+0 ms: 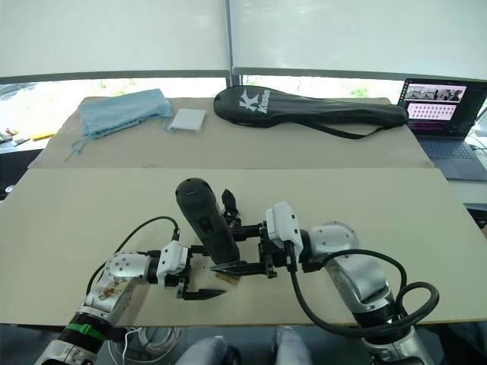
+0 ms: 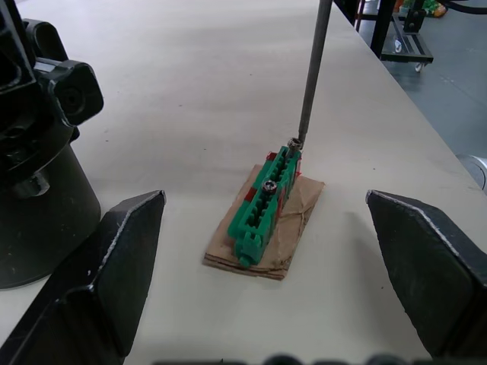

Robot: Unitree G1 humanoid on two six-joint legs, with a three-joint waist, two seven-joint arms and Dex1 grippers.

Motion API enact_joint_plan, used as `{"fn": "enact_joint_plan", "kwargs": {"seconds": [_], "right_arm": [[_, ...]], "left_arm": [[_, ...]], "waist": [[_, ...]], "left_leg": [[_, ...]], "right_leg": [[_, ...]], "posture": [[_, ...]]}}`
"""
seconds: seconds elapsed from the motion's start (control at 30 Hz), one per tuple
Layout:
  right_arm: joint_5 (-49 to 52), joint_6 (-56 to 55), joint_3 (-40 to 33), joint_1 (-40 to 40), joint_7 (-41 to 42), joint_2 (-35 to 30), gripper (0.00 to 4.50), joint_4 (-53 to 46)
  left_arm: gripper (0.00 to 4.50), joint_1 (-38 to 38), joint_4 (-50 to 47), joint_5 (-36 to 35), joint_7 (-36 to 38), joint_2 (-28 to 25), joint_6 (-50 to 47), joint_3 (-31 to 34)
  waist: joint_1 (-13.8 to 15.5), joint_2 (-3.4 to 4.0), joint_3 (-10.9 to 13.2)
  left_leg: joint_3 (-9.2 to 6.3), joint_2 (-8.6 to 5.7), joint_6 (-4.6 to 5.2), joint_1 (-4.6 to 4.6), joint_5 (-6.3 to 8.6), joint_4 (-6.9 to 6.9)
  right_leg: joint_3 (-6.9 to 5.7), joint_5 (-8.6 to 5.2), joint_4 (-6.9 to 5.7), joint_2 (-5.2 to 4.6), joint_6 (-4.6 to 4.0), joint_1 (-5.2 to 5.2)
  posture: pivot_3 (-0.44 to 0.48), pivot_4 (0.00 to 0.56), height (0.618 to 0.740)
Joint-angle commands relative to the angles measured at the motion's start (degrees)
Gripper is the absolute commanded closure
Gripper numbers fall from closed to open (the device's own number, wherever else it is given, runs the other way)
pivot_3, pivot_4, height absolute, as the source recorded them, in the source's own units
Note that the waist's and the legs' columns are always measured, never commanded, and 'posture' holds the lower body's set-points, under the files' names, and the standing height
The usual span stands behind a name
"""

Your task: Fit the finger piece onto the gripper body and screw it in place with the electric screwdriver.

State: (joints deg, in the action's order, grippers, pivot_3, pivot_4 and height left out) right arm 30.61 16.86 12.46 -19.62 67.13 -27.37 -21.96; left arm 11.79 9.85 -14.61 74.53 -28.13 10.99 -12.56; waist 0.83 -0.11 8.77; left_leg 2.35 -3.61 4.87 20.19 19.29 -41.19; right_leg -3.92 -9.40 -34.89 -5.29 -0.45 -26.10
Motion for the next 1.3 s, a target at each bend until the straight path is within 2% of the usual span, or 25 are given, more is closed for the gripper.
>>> {"fn": "enact_joint_plan", "kwargs": {"seconds": [0.03, 1.3], "right_arm": [[2.47, -0.06, -1.24, -1.64, 0.24, 0.26, 2.56, -1.70], [3.93, 3.83, -1.20, -1.75, 2.53, -1.56, 2.56, -2.12]], "left_arm": [[0.00, -1.97, 1.47, 1.77, -0.11, 0.19, -1.65, -2.61], [0.00, -2.54, 0.74, 1.71, -0.76, 0.15, -2.10, -2.54]], "waist": [[0.00, 0.00, 0.00], [0.06, 0.00, 0.00]], "left_leg": [[0.00, 0.00, 0.00, 0.00, 0.00, 0.00], [0.00, 0.02, 0.04, 0.00, 0.02, 0.00]], "right_leg": [[0.00, 0.00, 0.00, 0.00, 0.00, 0.00], [0.01, 0.00, 0.02, -0.01, 0.00, 0.00]], "posture": [[0.000, 0.150, 0.740], [0.000, 0.150, 0.740]]}}
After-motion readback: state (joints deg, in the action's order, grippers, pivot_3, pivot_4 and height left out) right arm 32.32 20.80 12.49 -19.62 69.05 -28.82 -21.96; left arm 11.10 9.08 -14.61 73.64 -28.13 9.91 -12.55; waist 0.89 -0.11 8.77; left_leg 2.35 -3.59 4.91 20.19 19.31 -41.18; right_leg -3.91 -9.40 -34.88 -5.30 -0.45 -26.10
